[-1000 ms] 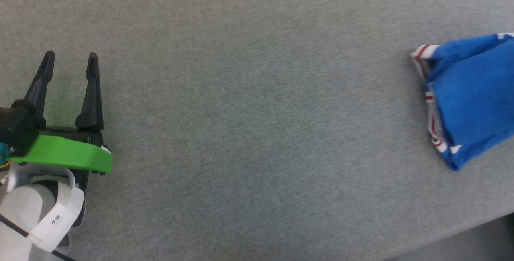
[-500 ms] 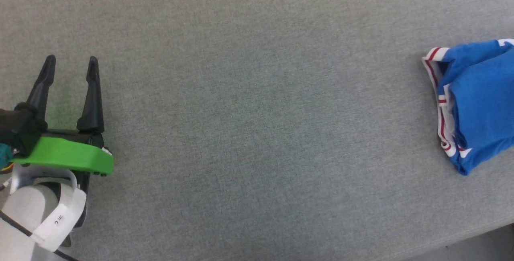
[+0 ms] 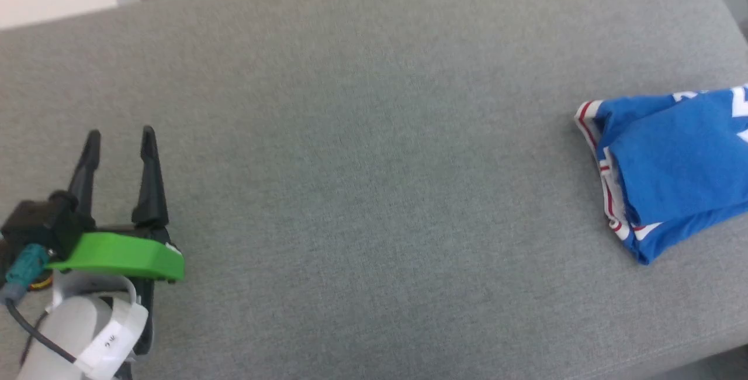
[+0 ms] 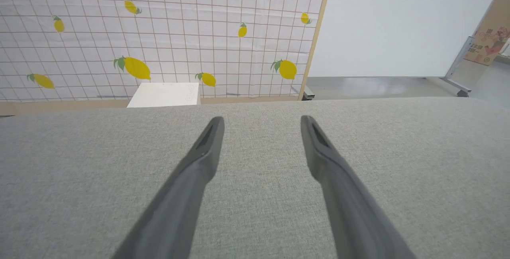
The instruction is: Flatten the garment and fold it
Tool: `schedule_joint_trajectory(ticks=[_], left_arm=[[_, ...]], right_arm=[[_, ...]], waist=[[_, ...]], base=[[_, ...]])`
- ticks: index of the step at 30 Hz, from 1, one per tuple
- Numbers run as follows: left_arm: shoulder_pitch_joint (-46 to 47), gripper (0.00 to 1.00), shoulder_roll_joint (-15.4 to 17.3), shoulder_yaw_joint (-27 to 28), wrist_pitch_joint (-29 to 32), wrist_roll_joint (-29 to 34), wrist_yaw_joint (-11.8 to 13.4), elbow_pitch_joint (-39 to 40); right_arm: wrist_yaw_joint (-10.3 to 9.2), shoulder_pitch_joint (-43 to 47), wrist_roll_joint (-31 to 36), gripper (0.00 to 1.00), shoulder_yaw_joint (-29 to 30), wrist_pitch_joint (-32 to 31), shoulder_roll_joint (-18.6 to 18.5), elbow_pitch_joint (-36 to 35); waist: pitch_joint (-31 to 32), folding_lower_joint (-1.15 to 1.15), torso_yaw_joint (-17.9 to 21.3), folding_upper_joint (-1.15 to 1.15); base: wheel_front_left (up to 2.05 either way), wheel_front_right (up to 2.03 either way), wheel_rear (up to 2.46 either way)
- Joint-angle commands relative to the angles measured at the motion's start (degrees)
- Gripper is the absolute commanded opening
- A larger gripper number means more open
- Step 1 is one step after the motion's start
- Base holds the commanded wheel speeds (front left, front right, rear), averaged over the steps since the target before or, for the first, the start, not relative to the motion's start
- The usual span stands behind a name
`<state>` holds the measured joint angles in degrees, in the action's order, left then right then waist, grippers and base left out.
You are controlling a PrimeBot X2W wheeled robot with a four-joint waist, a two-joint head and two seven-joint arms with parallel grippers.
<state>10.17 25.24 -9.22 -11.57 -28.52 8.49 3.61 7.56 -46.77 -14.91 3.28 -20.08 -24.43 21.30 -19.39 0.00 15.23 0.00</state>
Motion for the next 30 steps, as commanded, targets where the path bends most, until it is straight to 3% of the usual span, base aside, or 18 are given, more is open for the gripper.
schedule_joint_trajectory(ticks=[1,16,23,30], left_arm=[[-0.91,1.00,-0.49,0.03,-0.69,-0.91,0.17,-0.75],[-6.37,1.00,-4.35,0.53,-2.99,-2.05,-0.21,-5.51],[-8.67,1.00,-5.27,1.87,-3.24,-2.26,0.35,-5.77],[-10.14,1.00,-6.01,2.29,-3.33,-2.36,-0.01,-6.12]], right_arm=[[-0.08,-0.62,-1.12,1.00,-0.29,2.30,1.41,-0.15],[-0.08,13.50,-2.06,1.00,-3.76,22.29,13.30,-6.06],[-0.08,22.37,-0.54,1.00,-3.11,27.39,18.02,-9.56],[-0.08,30.27,0.73,1.00,-1.67,31.60,20.47,-11.34]], waist=[[5.99,0.00,-1.90,0.00],[18.29,0.00,-10.43,0.00],[20.86,0.00,-13.17,0.00],[22.04,0.00,-14.67,0.00]], base=[[0.00,0.00,0.00],[0.00,0.00,0.00],[0.00,0.00,0.00],[0.00,0.00,0.00]])
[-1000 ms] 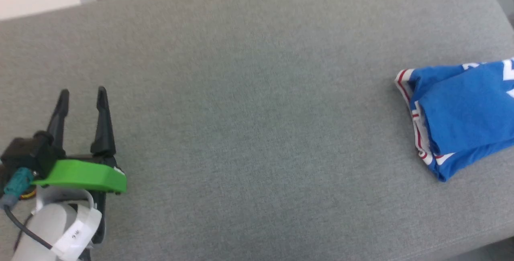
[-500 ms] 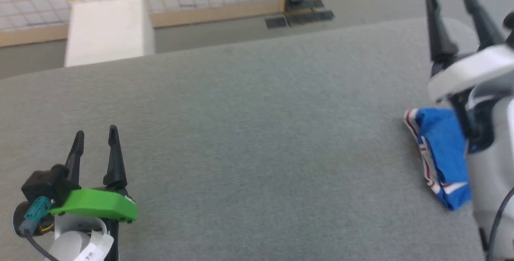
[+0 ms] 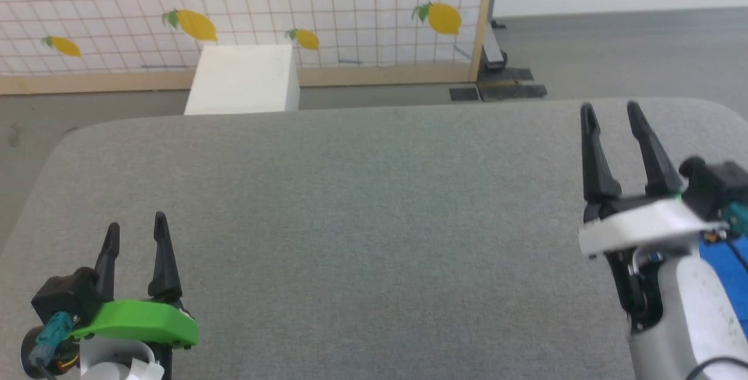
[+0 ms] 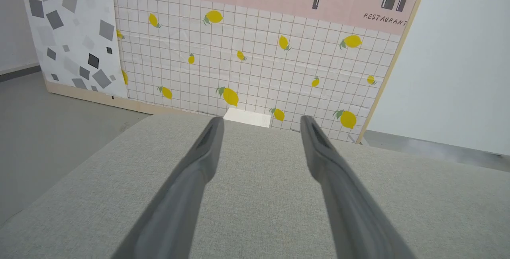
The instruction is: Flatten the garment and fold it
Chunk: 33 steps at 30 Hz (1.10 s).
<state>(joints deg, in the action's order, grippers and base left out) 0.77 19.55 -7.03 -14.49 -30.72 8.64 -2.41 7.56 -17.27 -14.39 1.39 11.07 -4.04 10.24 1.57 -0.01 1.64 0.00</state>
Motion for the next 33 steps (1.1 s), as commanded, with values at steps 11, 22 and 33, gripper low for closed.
schedule_joint_trajectory(ticks=[11,22,33], left_arm=[[-0.96,1.00,-1.35,-0.32,-0.48,0.21,-1.04,-1.50],[0.44,1.00,-1.64,-1.69,-0.50,1.86,-2.30,-4.42],[1.62,1.00,-1.50,-3.96,-0.17,2.91,-3.92,-8.32]], right_arm=[[-0.08,10.12,1.15,1.00,1.27,2.76,1.11,-0.03],[-0.08,13.23,0.70,1.00,0.55,2.97,1.15,2.74],[-0.08,13.83,1.17,1.00,0.40,2.13,1.15,4.69]], waist=[[-0.49,0.01,-1.06,0.00],[-2.61,0.01,-0.39,0.00],[-3.08,0.01,-0.65,0.00]], base=[[0.00,0.00,0.00],[0.00,0.00,0.00],[0.00,0.00,0.00]])
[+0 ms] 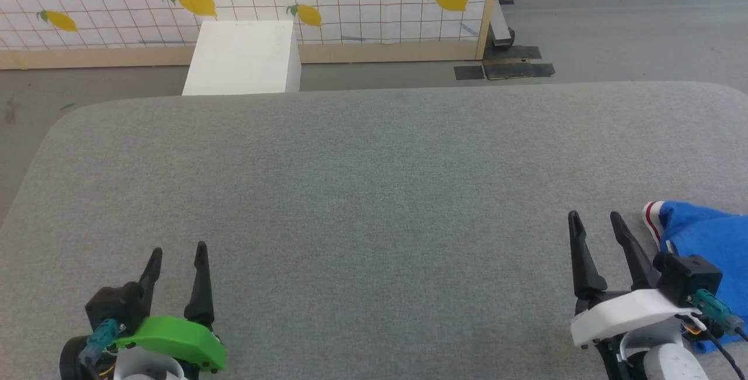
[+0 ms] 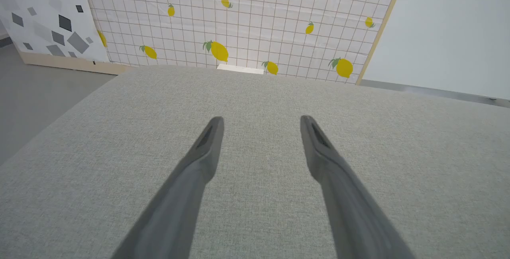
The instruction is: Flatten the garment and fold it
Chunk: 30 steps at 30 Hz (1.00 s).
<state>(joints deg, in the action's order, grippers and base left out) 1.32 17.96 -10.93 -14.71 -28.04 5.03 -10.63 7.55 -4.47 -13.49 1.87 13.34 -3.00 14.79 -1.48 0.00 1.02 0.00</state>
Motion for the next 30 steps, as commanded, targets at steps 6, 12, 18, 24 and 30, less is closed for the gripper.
schedule_joint_trajectory(ticks=[6,12,18,24,30], left_arm=[[1.69,1.00,0.20,-0.81,0.30,0.22,-0.86,-0.75],[1.71,1.00,0.05,-0.95,0.27,-0.05,-0.71,-0.95],[1.93,1.00,-0.02,-1.20,0.34,-0.38,-0.75,-1.11],[2.11,1.00,-0.03,-1.31,0.28,-0.57,-0.74,-1.60],[2.04,1.00,0.08,-1.34,0.20,-0.64,-0.63,-1.83]], right_arm=[[-0.06,1.10,0.19,1.00,-0.17,-0.39,0.12,0.45],[-0.06,1.19,0.04,1.00,-0.40,-0.76,0.12,0.56],[-0.06,1.17,-0.20,1.00,-0.48,-1.06,0.12,0.48],[-0.06,1.16,-0.34,1.00,-0.49,-1.21,0.12,0.63],[-0.06,1.17,-0.39,1.00,-0.41,-1.28,0.13,0.78]], waist=[[0.15,0.00,-0.09,0.00],[0.38,0.00,0.05,0.00],[0.21,0.00,0.04,0.00],[0.29,0.00,0.08,0.00],[0.37,0.00,0.18,0.00]], base=[[0.00,0.00,0.00],[0.00,0.00,0.00],[0.00,0.00,0.00],[0.00,0.00,0.00],[0.00,0.00,0.00]])
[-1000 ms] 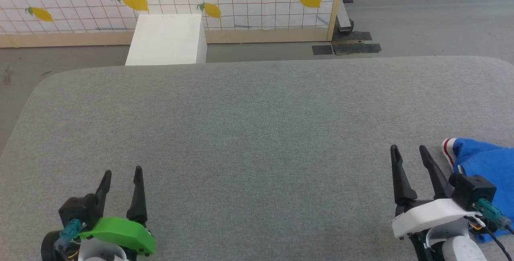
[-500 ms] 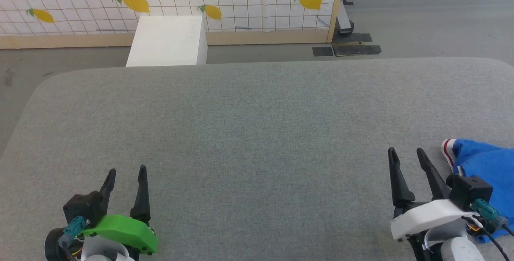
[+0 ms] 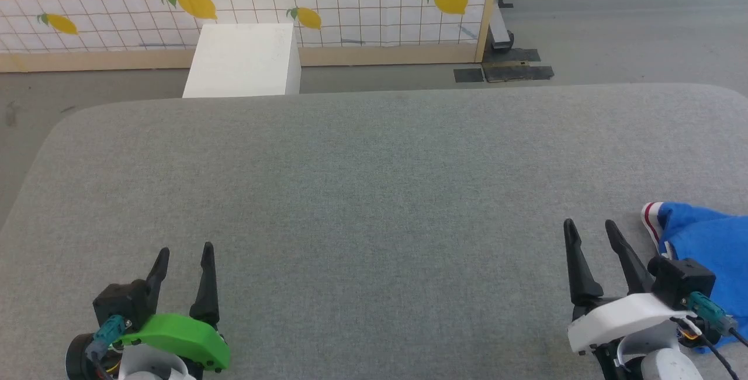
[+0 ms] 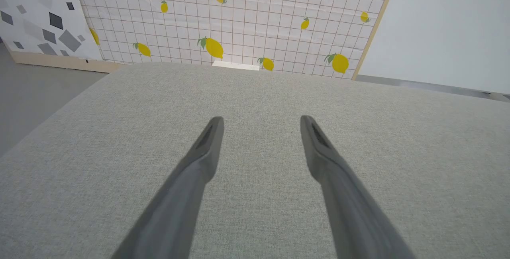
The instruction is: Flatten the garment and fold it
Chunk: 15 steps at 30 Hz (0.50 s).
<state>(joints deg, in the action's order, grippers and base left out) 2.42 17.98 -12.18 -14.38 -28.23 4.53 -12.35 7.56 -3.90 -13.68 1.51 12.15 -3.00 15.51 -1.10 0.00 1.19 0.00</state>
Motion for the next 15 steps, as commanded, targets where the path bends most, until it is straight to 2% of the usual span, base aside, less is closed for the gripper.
schedule_joint_trajectory(ticks=[1,13,14,15], left_arm=[[0.95,1.00,0.06,-0.09,-0.14,-0.45,-0.11,-0.09],[0.69,1.00,0.01,-0.33,-0.17,-0.81,0.29,0.14],[-0.02,0.00,-0.01,-0.26,0.00,-0.09,0.10,0.09],[-0.04,0.00,-0.03,-0.26,0.02,0.01,0.08,0.11]], right_arm=[[-0.08,0.59,-0.18,1.00,-0.02,-0.09,0.13,0.07],[-0.08,0.56,-0.22,1.00,-0.02,-0.16,0.13,0.18],[0.00,0.01,-0.04,0.00,0.01,-0.04,0.00,0.19],[0.00,0.01,-0.03,0.00,0.03,-0.06,-0.01,0.15]], waist=[[-0.01,0.00,0.01,0.00],[0.28,0.00,0.07,0.00],[0.27,0.00,0.07,0.00],[0.27,0.00,0.07,0.00]], base=[[0.00,0.00,0.00],[0.00,0.00,0.00],[0.00,0.00,0.00],[0.00,0.00,0.00]])
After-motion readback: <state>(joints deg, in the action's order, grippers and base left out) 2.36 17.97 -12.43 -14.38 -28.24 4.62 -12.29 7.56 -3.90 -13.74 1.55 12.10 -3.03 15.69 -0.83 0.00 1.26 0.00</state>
